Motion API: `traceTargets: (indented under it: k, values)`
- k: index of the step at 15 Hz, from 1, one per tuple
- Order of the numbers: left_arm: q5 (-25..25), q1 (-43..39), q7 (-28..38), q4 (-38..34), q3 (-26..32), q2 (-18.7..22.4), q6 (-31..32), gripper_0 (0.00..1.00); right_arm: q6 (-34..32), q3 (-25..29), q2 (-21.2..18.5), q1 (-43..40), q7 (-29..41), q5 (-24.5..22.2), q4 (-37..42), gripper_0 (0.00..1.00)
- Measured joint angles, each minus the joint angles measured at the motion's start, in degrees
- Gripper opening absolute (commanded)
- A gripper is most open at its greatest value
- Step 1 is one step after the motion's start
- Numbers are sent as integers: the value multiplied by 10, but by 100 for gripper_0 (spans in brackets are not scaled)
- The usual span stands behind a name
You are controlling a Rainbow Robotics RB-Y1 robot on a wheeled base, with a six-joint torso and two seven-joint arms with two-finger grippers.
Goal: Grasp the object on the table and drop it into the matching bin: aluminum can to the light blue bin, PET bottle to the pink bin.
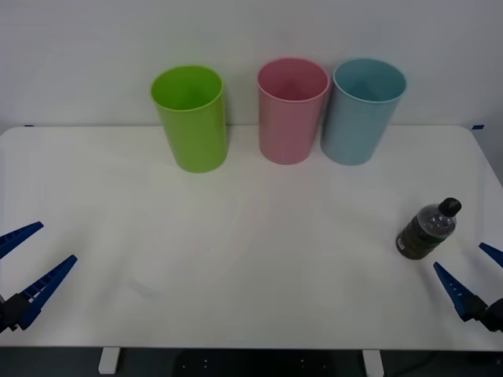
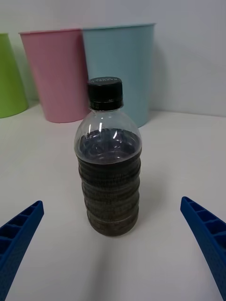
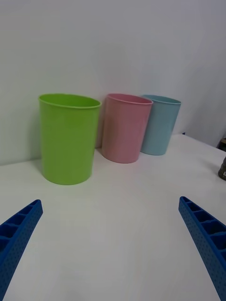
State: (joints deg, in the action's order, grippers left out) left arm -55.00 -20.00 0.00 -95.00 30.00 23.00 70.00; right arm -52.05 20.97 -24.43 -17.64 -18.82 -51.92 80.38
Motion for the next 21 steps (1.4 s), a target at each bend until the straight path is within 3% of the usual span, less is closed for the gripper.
traceTargets:
  k: [15,21]
  values:
    - [0,0,0,0,0,0,0,100,15,-46,4,135,-56,0,-150,100]
    - [0,0,0,0,0,0,0,100,39,-55,14,159,-73,2,-156,100]
